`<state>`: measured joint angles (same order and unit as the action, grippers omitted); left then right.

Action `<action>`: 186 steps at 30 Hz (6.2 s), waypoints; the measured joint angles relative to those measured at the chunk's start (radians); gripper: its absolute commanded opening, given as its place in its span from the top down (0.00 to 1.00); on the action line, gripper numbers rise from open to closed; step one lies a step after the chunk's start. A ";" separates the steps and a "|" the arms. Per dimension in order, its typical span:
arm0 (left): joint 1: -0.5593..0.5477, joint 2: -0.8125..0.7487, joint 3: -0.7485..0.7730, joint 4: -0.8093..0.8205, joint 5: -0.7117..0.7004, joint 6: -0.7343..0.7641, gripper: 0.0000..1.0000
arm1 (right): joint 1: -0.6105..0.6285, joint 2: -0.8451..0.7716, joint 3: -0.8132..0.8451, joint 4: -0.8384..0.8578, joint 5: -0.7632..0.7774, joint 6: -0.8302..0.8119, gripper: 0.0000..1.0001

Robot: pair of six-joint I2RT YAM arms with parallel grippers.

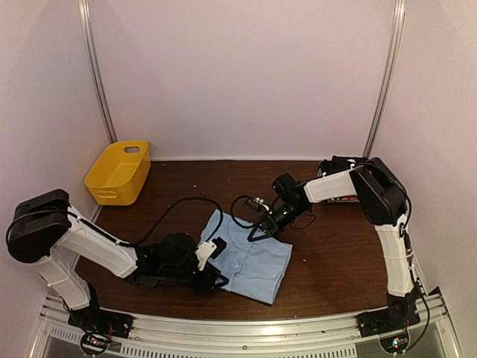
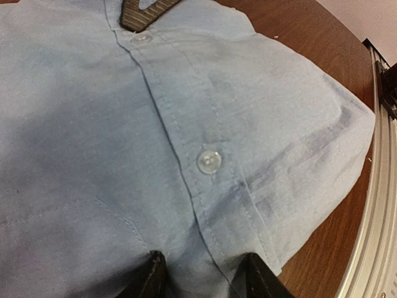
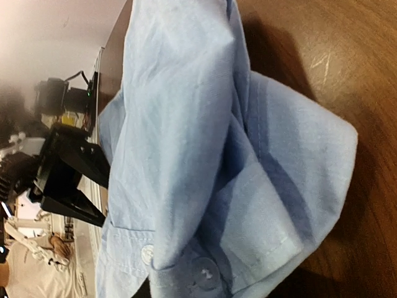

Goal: Fold and stack the long sleeve shirts
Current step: Pick up the square-folded shirt from the center of the board, then turn over the square-folded shirt at the center of the board, then move the square-folded shirt to the center of the board, then rotate the square-folded shirt at the center of the board, then move the square-folded shirt to the center of the board.

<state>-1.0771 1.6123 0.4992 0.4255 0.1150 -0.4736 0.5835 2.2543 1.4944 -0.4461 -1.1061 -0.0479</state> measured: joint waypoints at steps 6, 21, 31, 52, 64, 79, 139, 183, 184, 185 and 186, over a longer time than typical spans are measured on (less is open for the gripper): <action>-0.003 -0.010 0.000 -0.011 -0.019 -0.001 0.54 | -0.012 -0.007 -0.021 -0.020 -0.015 0.004 1.00; 0.005 -0.326 0.095 -0.375 -0.389 -0.073 0.19 | -0.189 -0.732 -0.023 -0.335 0.935 0.158 1.00; 0.086 -0.435 0.114 -0.547 -0.479 -0.119 0.14 | 0.013 -0.552 0.098 -0.623 1.611 0.333 0.98; 0.168 -0.600 0.091 -0.694 -0.561 -0.148 0.10 | 0.731 0.035 0.438 -0.744 1.613 0.678 0.18; 0.182 -0.578 0.078 -0.642 -0.515 -0.147 0.02 | 0.644 -0.483 -0.053 -0.358 1.384 0.582 0.12; 0.185 -0.351 0.058 -0.325 -0.215 -0.198 0.04 | 0.003 -0.874 -0.780 0.126 1.009 0.521 0.05; 0.305 -0.341 -0.211 -0.140 -0.037 -0.528 0.37 | 0.119 -0.467 -0.481 0.318 0.804 0.437 0.26; 0.591 -0.341 0.134 -0.315 -0.016 -0.144 0.19 | -0.509 -0.599 -0.286 0.278 1.131 0.454 0.12; 0.591 -0.342 0.133 -0.320 -0.014 -0.143 0.19 | -0.533 -0.542 -0.230 0.275 1.141 0.446 0.12; 0.591 -0.343 0.129 -0.323 -0.012 -0.143 0.19 | -0.547 -0.500 -0.194 0.278 1.149 0.441 0.12; 0.591 -0.343 0.126 -0.325 -0.010 -0.142 0.19 | -0.564 -0.451 -0.150 0.277 1.157 0.436 0.12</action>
<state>-0.4862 1.2694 0.6254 0.1009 0.1051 -0.6159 0.0196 1.8038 1.3449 -0.1692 0.0513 0.3878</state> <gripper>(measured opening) 0.813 0.882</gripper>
